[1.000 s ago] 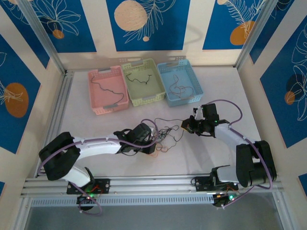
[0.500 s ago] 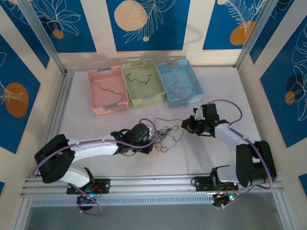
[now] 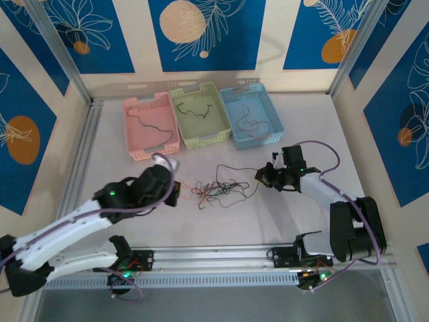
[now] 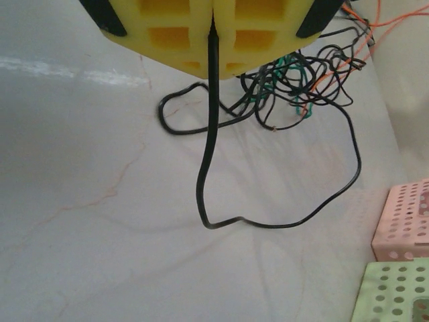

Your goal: Untangle the cables

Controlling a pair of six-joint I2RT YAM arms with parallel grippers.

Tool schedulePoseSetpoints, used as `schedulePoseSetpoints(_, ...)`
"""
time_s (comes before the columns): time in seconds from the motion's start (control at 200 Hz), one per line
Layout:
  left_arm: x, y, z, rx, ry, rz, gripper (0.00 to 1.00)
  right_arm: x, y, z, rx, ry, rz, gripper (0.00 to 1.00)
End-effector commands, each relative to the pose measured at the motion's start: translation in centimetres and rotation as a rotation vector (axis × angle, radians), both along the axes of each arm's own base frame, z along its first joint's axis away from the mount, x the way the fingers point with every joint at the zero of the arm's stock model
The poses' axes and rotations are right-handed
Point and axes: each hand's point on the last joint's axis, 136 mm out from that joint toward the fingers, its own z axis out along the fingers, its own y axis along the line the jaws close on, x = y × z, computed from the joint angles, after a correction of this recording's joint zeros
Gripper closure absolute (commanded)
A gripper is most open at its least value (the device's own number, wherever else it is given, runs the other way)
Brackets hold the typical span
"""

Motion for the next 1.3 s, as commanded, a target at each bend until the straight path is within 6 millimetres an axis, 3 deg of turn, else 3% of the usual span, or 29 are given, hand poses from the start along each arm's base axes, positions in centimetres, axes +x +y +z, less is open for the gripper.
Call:
schedulePoseSetpoints(0.0, -0.6, 7.2, 2.6, 0.153, -0.088, 0.150, 1.00, 0.4, -0.6, 0.6, -0.020, 0.010, -0.042, 1.00)
schedulePoseSetpoints(0.165, -1.7, 13.3, 8.0, 0.146, -0.241, 0.291, 1.00, 0.2, -1.6, 0.4, -0.039, 0.012, -0.096, 1.00)
schedulePoseSetpoints(0.32, -2.7, 16.7, 10.8, 0.118, -0.326, 0.364, 1.00, 0.1, -2.3, 0.3, -0.036, 0.014, -0.135, 1.00)
schedulePoseSetpoints(0.465, -3.2, 17.5, 11.8, 0.074, -0.358, 0.375, 1.00, 0.1, -2.8, 0.3, -0.035, 0.017, -0.160, 1.00)
schedulePoseSetpoints(0.66, -2.9, 16.7, 12.3, 0.082, -0.362, 0.346, 1.00, -0.1, -4.0, 0.1, -0.025, 0.022, -0.221, 1.00)
schedulePoseSetpoints(0.79, -2.9, 17.2, 12.7, 0.095, -0.378, 0.356, 1.00, -0.1, -6.9, 0.4, -0.007, 0.013, -0.321, 1.00)
schedulePoseSetpoints(0.99, -3.2, 18.3, 13.5, 0.120, -0.393, 0.371, 1.00, -0.3, -13.8, 1.8, -0.067, -0.016, -0.528, 1.00)
schedulePoseSetpoints(1.21, -3.8, 19.7, 14.3, 0.114, -0.414, 0.399, 1.00, -1.7, -18.6, 3.0, -0.133, -0.012, -0.727, 1.00)
schedulePoseSetpoints(1.295, -4.0, 20.1, 14.4, 0.109, -0.418, 0.404, 1.00, -1.7, -19.5, 4.0, -0.116, -0.040, -0.767, 1.00)
